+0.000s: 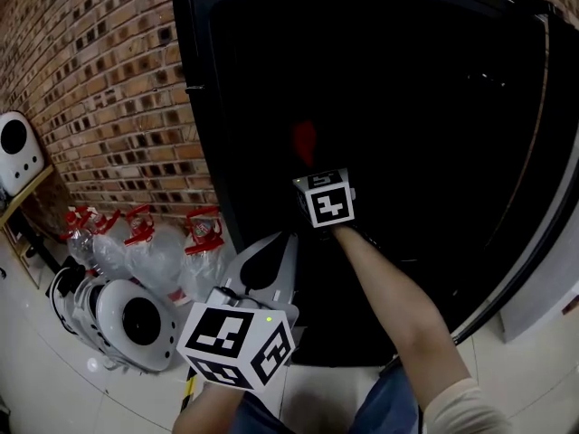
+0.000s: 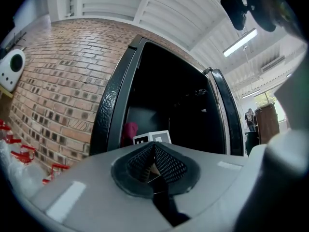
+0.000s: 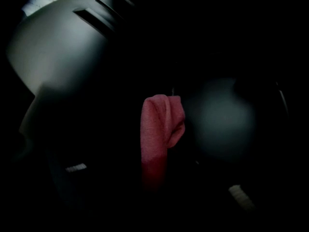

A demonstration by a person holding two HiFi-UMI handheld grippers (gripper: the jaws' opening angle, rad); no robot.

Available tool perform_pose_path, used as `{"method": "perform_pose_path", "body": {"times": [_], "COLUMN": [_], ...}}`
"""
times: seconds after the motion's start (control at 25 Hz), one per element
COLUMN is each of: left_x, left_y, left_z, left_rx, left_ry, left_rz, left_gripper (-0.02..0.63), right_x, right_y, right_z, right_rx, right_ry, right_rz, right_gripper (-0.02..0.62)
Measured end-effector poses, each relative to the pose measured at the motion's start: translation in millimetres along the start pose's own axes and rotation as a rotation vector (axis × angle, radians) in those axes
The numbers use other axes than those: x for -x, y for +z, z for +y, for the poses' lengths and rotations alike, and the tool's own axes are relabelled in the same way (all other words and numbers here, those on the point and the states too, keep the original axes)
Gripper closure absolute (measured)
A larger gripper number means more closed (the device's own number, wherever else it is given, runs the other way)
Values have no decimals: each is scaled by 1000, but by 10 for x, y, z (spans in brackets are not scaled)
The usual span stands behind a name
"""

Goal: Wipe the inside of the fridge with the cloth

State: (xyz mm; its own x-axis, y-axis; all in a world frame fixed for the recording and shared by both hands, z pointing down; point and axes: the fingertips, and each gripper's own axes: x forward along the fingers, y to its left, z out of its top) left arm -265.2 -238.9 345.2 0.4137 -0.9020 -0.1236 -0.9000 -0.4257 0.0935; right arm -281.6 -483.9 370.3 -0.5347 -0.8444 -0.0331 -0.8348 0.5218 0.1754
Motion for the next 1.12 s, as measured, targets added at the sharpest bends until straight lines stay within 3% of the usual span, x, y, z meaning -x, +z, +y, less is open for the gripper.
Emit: {"method": "perform_pose_path", "body": {"times": [0.2,0.6,0.84,1.12], "left_x": [-48,-264,-313,-351], "left_y": [-31,-152,-165,-198], "left_z": [-7,-127,-192,-228], "left_rx": [1,42,50,57], "left_ry": [-12,-59,-83,-91], "left_rz": [-3,-6,-2,7], "left_gripper": [597,597,597,597], "right_x": [50,507,794,1007], "right_y": [-10,-225,-334,-288], "right_z": [-191,-1148,-1618,-1819], "right_rx": [-9,-6,-94,-109], "right_ry": [-50,-287,-428,-485], "right_rz": [-1,71,66,65], "right_gripper": [531,531,531,531]}}
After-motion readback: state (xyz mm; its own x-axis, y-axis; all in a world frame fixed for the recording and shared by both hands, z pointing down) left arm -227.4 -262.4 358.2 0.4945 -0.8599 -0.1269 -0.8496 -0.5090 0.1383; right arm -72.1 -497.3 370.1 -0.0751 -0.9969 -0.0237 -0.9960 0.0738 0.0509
